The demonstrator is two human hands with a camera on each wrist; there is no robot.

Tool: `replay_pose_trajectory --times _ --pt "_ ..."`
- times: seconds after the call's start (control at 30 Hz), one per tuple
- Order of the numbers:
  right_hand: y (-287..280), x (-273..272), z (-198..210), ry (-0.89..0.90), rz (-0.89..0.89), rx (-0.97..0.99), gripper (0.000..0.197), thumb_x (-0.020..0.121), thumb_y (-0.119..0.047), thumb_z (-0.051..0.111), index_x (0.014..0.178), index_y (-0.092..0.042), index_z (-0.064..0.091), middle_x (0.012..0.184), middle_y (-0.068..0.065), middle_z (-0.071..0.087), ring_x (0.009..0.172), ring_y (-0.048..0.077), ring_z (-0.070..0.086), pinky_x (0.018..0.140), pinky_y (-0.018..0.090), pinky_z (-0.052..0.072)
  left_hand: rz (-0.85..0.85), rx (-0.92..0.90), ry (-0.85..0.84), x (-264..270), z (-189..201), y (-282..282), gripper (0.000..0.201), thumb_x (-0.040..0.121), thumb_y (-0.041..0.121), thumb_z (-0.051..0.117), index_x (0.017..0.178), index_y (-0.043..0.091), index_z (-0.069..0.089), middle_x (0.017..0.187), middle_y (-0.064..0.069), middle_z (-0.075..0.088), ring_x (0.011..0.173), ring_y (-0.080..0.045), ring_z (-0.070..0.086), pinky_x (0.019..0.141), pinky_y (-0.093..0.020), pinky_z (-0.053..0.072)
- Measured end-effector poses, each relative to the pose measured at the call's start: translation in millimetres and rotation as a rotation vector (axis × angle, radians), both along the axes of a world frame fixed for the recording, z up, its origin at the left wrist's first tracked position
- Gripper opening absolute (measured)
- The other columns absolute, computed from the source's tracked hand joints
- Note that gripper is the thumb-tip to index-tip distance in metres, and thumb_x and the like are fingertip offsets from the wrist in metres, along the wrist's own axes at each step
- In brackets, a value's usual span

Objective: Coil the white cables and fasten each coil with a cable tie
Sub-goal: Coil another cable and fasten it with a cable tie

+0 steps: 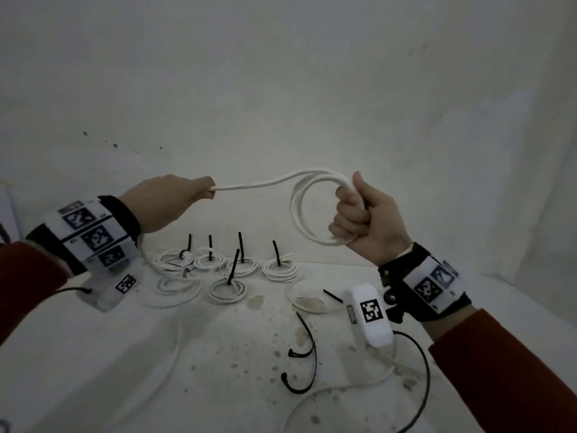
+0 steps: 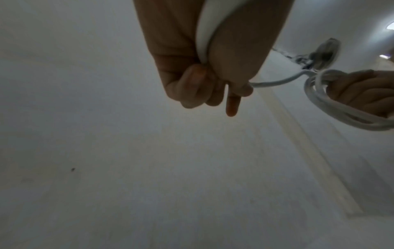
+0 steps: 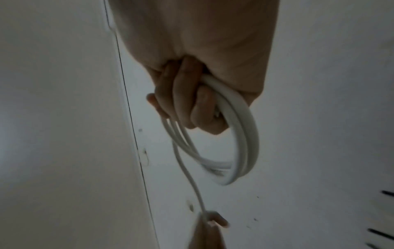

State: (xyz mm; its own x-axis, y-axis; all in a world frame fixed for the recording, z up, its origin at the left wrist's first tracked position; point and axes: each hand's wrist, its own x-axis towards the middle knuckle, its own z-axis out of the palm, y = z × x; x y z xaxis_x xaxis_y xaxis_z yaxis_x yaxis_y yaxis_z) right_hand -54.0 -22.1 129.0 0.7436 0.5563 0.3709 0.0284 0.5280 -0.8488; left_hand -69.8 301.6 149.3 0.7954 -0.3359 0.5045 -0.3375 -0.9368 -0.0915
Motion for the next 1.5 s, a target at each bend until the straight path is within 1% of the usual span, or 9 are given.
replay_pose_trajectory --times 0.27,0.53,0.63,0.77,0.87,1.13,1.23,1.37,1.5 --pt "-24 5 6 0.118 0.067 0.576 0.048 0.101 -0.032 0.03 0.064 -0.011 0.054 0.039 -0.005 0.026 0.038 0.01 0.012 0.041 0.023 0.024 -0.056 -0.446 0.216 14 -52 -1 0.029 0.099 0.008 0.033 0.084 0.03 0.043 0.064 0.0 0.042 0.044 -0.013 0.033 0.041 -0.022 0.032" --pt "-29 13 9 0.13 -0.023 0.801 0.051 0.104 -0.027 0.023 0.063 -0.011 0.049 0.038 -0.003 0.029 0.034 0.011 0.015 0.039 0.024 0.024 -0.082 -0.451 0.063 18 -74 -1 0.027 0.097 0.008 0.042 0.076 0.026 0.041 0.062 -0.002 0.053 0.049 -0.019 0.042 0.045 -0.021 0.035" --pt "-34 17 16 0.144 -0.078 0.917 0.048 0.103 -0.025 0.024 0.065 -0.01 0.049 0.04 -0.003 0.03 0.031 0.012 0.026 0.041 0.024 0.028 -0.021 -0.339 0.156 14 -83 -9 0.017 0.096 0.008 0.045 0.084 0.018 0.038 0.07 -0.012 0.059 0.059 -0.028 0.053 0.057 -0.026 0.04" --pt "-40 30 25 0.122 -0.204 0.965 0.038 0.102 -0.024 0.025 0.075 -0.01 0.047 0.049 -0.002 0.041 0.038 0.014 0.039 0.057 0.026 0.028 0.083 0.089 0.25 -8 -95 -28 0.017 0.098 0.016 0.039 0.112 0.023 0.035 0.097 0.007 0.059 0.086 -0.017 0.061 0.07 -0.026 0.044" --pt "-31 42 24 0.045 -0.428 0.794 0.034 0.105 -0.021 0.022 0.078 -0.015 0.042 0.054 -0.005 0.049 0.044 0.01 0.047 0.061 0.026 0.033 0.051 0.262 0.228 -26 -91 -41 0.031 0.097 0.019 0.035 0.125 0.029 0.025 0.122 0.007 0.055 0.103 -0.015 0.06 0.079 -0.029 0.047" --pt "10 53 -12 -0.27 -0.982 -0.062 0.027 0.102 -0.006 0.037 0.077 -0.01 0.045 0.067 0.006 0.058 0.042 0.009 0.052 0.047 0.023 0.042 -0.084 0.23 0.207 -34 -46 -63 0.024 0.1 0.034 0.033 0.12 0.023 0.042 0.094 0.014 0.054 0.073 -0.009 0.049 0.062 -0.017 0.034" --pt "19 46 -29 -0.503 -0.924 -0.549 0.017 0.102 -0.012 0.037 0.087 -0.01 0.045 0.072 0.002 0.062 0.049 0.01 0.054 0.047 0.018 0.042 -0.149 0.144 0.232 -36 -30 -65 0.023 0.1 0.032 0.033 0.114 0.021 0.047 0.075 0.019 0.044 0.064 -0.001 0.044 0.066 -0.011 0.035" --pt "24 31 -37 -0.771 -0.655 -1.079 0.015 0.102 -0.018 0.04 0.092 -0.011 0.05 0.076 -0.008 0.063 0.059 0.002 0.054 0.057 0.016 0.04 -0.213 0.104 0.114 -42 -21 -58 0.046 0.085 0.069 0.013 0.101 0.037 0.042 0.07 0.016 0.048 0.058 -0.003 0.047 0.06 -0.02 0.038" --pt "24 15 -37 -0.711 -0.363 -1.161 0.029 0.104 -0.021 0.035 0.094 -0.005 0.057 0.065 -0.007 0.053 0.051 0.0 0.045 0.055 0.012 0.034 -0.065 0.092 0.003 -27 -13 -40 0.017 0.099 0.03 0.037 0.104 0.027 0.052 0.077 0.012 0.051 0.068 -0.017 0.051 0.066 -0.034 0.043"
